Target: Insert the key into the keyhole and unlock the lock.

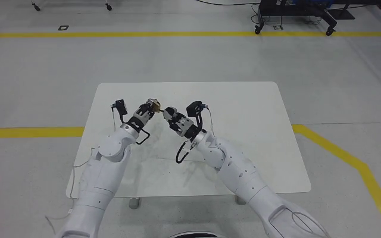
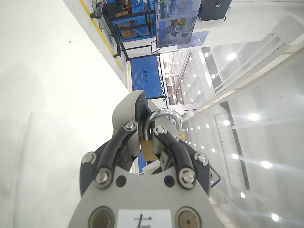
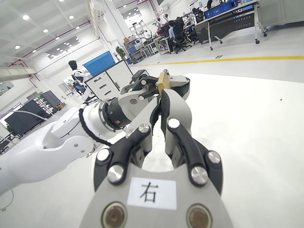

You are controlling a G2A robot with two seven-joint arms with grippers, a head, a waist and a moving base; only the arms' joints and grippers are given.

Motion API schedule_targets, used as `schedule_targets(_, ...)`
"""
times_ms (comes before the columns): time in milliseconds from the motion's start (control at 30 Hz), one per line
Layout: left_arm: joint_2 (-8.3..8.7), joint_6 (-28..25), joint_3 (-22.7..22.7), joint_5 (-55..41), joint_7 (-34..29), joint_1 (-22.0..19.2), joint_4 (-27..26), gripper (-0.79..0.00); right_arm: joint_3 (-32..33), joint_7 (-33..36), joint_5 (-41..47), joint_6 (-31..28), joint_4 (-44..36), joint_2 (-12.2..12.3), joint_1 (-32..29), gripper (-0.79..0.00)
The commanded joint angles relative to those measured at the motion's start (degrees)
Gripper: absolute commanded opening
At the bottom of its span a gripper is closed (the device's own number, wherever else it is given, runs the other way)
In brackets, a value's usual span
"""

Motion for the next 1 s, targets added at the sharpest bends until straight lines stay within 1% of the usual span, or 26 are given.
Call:
schedule_targets(0, -0.02, 1.00, -0.18, -1.79, -1.27, -0.25, 0.38, -0.785, 0.05, -0.49, -0.17, -0.07, -0.08, -0.01, -0.08, -0.785)
schedule_targets(167, -0.15, 4.80, -0.47, -6.75, -4.65, -1.07, 1.75, -0.785, -0.06, -2.40, -1.46, -0.14, -0.29, -0.05, -0.36, -0.785)
schedule_targets(300, -0.21, 6.34, -0.65, -9.54, -6.88, -1.65, 2.94, -0.785, -0.22, -4.03, -2.71, -0.09, -0.31, -0.11, -0.50, -0.785)
schedule_targets(533, -0.25, 6.67, -1.19, -12.03, -7.88, -2.32, 4.62, -0.785, -0.30, -6.77, -4.22, -0.11, -0.23, -0.21, -0.68, -0.785)
schedule_targets(733, -0.42, 6.72, -1.65, -15.81, -9.37, -2.86, 6.26, -0.785, 0.80, -9.70, -1.85, -0.50, -0.49, -0.33, -1.30, -0.785)
schedule_targets(967, -1.47, 4.14, -1.12, -25.28, -11.97, -3.12, 7.78, -0.785, 1.00, -9.28, 2.12, 1.31, -0.09, -0.95, -1.27, -0.785)
